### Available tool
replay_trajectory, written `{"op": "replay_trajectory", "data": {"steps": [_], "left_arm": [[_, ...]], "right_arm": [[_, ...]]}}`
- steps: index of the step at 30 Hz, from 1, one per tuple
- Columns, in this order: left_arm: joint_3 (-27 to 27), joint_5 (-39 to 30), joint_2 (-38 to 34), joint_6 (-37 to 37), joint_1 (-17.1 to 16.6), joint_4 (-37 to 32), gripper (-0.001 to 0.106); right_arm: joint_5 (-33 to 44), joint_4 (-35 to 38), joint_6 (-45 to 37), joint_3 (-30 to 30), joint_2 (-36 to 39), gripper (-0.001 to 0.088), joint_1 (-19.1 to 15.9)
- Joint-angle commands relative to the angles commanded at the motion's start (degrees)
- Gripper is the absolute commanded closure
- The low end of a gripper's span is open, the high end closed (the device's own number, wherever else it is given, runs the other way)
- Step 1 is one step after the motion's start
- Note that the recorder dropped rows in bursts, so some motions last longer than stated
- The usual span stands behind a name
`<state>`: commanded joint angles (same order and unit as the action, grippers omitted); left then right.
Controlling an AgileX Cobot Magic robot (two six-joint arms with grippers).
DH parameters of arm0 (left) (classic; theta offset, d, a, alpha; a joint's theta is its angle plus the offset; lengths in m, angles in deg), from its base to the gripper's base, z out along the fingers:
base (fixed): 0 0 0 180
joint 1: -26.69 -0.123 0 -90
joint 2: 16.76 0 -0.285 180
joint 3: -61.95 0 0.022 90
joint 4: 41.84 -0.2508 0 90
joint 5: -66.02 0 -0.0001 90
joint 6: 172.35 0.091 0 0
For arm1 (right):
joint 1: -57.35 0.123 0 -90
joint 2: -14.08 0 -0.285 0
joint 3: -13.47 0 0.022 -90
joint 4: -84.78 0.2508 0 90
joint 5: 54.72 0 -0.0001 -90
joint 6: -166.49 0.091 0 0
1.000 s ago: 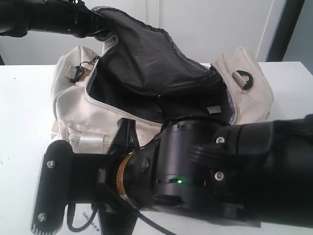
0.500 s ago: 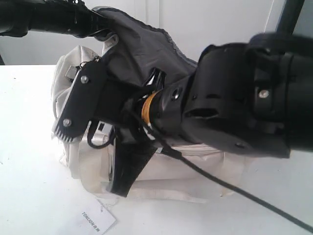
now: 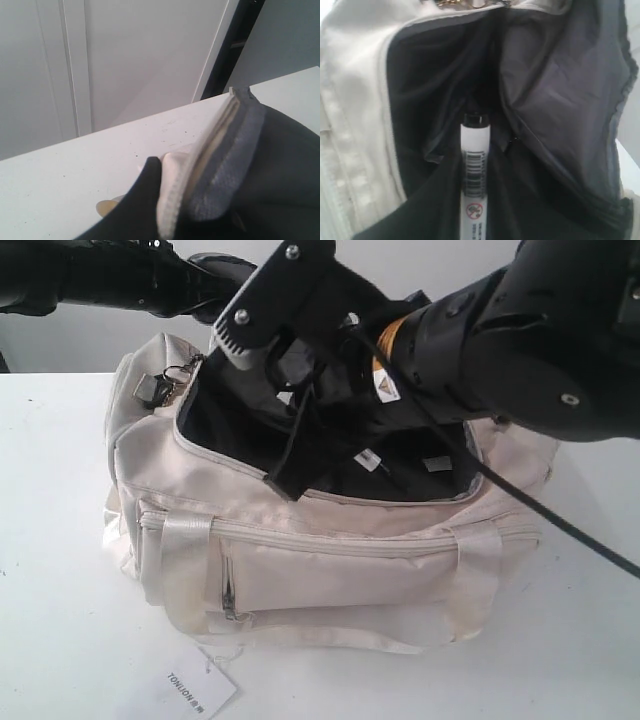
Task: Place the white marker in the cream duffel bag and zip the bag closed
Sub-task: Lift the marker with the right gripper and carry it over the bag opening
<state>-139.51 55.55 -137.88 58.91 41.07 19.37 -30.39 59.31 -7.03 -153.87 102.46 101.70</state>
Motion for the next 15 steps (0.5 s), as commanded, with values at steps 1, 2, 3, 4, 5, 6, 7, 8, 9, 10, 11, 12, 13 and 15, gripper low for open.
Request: {"op": "replay_trajectory", "data": {"steps": [1, 2, 3, 4, 5, 6, 7, 8, 9, 10, 11, 12, 13, 15], "left_arm": [[0.0, 0.0, 0.0, 0.0, 0.0, 0.0, 0.105], [0.0, 0.0, 0.0, 0.0, 0.0, 0.0, 0.105], [0.0, 0.0, 0.0, 0.0, 0.0, 0.0, 0.105], [0.0, 0.0, 0.0, 0.0, 0.0, 0.0, 0.105], [0.0, 0.0, 0.0, 0.0, 0.0, 0.0, 0.105], [0.0, 0.0, 0.0, 0.0, 0.0, 0.0, 0.105], [0.0, 0.0, 0.0, 0.0, 0.0, 0.0, 0.105], [0.0, 0.0, 0.0, 0.0, 0.0, 0.0, 0.105], [0.0, 0.0, 0.0, 0.0, 0.0, 0.0, 0.105], [0.0, 0.0, 0.0, 0.0, 0.0, 0.0, 0.105], [0.0, 0.0, 0.0, 0.0, 0.0, 0.0, 0.105], [0.0, 0.0, 0.0, 0.0, 0.0, 0.0, 0.105], [0.0, 0.0, 0.0, 0.0, 0.0, 0.0, 0.105], [0.0, 0.0, 0.0, 0.0, 0.0, 0.0, 0.105]], "right_arm": [[-0.44, 0.0, 0.13, 0.0, 0.0, 0.0868, -0.86], [-0.83, 0.0, 0.13, 0.0, 0.0, 0.0868, -1.7], [-1.11, 0.0, 0.18, 0.0, 0.0, 0.0868, -2.5], [-1.38, 0.0, 0.29, 0.0, 0.0, 0.0868, -3.33], [-1.77, 0.0, 0.28, 0.0, 0.0, 0.0868, -4.15], [-2.17, 0.0, 0.44, 0.0, 0.0, 0.0868, -4.83], [-2.6, 0.0, 1.28, 0.0, 0.0, 0.0868, -5.71], [-3.0, 0.0, 2.19, 0.0, 0.0, 0.0868, -6.58], [-3.41, 0.0, 3.09, 0.0, 0.0, 0.0868, -7.29], [-3.85, 0.0, 3.98, 0.0, 0.0, 0.0868, -8.12], [-4.27, 0.0, 4.73, 0.0, 0.0, 0.0868, -8.97], [-4.55, 0.0, 5.21, 0.0, 0.0, 0.0868, -9.71], [-4.84, 0.0, 5.66, 0.0, 0.0, 0.0868, -10.41], [-5.56, 0.0, 6.9, 0.0, 0.0, 0.0868, -11.52]]}}
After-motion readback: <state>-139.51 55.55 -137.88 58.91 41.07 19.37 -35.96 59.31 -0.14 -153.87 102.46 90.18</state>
